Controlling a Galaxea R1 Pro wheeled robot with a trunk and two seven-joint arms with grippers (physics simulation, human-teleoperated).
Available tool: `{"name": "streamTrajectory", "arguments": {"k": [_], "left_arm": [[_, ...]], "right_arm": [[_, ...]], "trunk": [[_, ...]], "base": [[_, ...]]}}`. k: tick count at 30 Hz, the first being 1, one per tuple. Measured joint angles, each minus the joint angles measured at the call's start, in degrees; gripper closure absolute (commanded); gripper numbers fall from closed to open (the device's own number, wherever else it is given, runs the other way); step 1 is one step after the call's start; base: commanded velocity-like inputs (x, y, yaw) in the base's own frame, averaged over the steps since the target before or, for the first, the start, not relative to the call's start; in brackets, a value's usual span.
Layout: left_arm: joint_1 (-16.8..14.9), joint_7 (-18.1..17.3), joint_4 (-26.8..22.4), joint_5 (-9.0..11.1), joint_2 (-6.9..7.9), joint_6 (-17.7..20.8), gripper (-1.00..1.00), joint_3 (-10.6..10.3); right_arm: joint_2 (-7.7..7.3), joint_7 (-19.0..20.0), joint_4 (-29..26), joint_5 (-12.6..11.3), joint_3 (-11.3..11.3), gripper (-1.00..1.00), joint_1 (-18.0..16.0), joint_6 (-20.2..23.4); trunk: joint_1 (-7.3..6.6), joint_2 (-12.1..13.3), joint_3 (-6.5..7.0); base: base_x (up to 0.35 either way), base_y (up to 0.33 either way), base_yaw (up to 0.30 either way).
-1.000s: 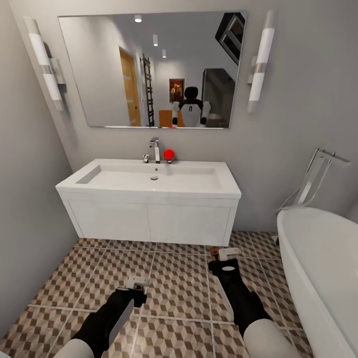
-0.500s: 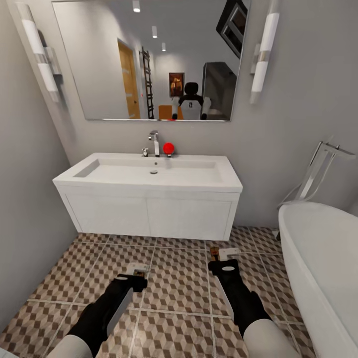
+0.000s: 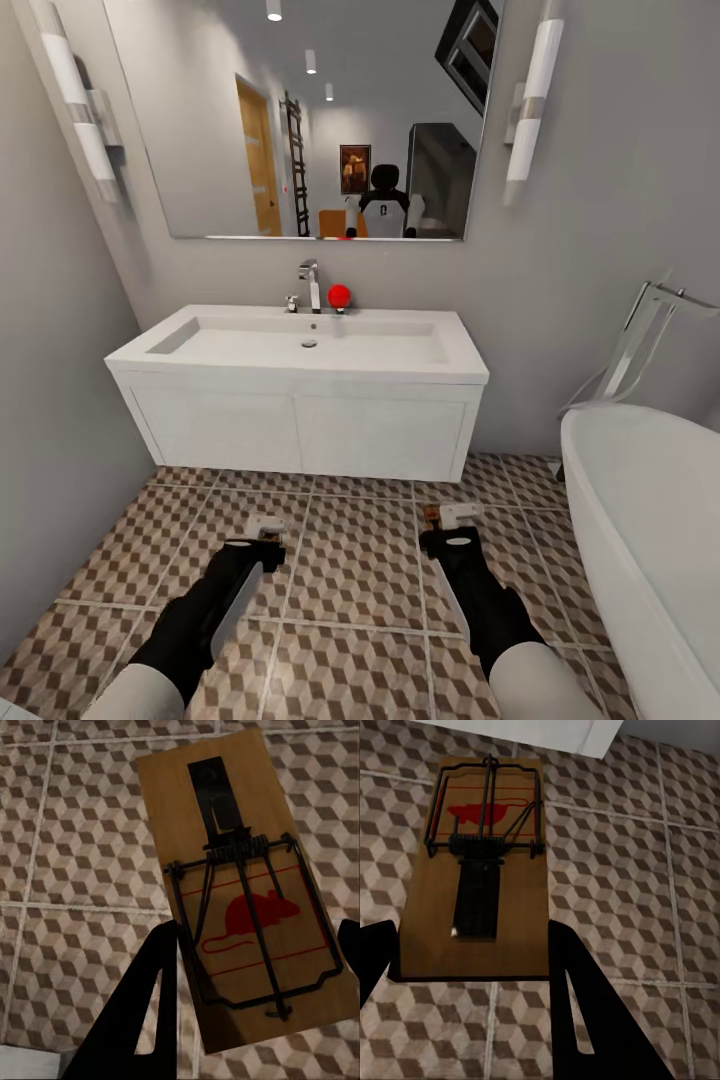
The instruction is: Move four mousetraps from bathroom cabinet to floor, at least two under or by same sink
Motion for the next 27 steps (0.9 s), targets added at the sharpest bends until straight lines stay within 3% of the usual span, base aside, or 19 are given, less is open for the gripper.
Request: {"name": "streamTrajectory", "arguments": {"k": [1, 5, 10, 14, 19, 27], "left_arm": [[-0.91, 1.93, 0.53, -0.05, -0.06, 0.75, 1.00, 0.40], [-1.57, 2.97, 1.02, 0.24, -0.60, 1.23, 1.00, 0.60], [-1.76, 3.06, 1.12, 0.47, -3.48, 1.64, 1.00, 0.62], [-1.90, 3.08, 1.08, 0.35, -5.10, 4.57, 1.00, 0.60], [-1.92, 1.54, 0.33, 0.33, -5.41, 5.88, 1.00, -0.38], [-1.86, -0.49, -6.10, 0.32, -5.49, 6.31, 1.00, -4.27]], "right_arm": [[0.00, 0.01, 0.11, -0.01, -0.01, 1.00, 0.00, 0.22], [0.00, 0.01, 0.52, 0.00, -0.02, 1.00, 0.00, 1.07], [0.00, 0.06, 0.55, 0.04, -0.02, 1.00, -0.01, 3.26], [0.00, 0.02, 0.38, 0.11, -0.02, 1.00, 0.00, 3.53], [0.00, -0.04, -0.26, 0.17, -0.02, 1.00, 0.00, 3.59], [0.00, -0.15, -3.83, 0.23, -0.02, 1.00, -0.01, 3.65]], "trunk": [[0.00, 0.00, 0.00], [0.00, 0.00, 0.00], [0.00, 0.00, 0.00], [0.00, 0.00, 0.00], [0.00, 0.00, 0.00], [0.00, 0.00, 0.00]], "base": [[0.000, 0.000, 0.000], [0.000, 0.000, 0.000], [0.000, 0.000, 0.000], [0.000, 0.000, 0.000], [0.000, 0.000, 0.000], [0.000, 0.000, 0.000]]}}
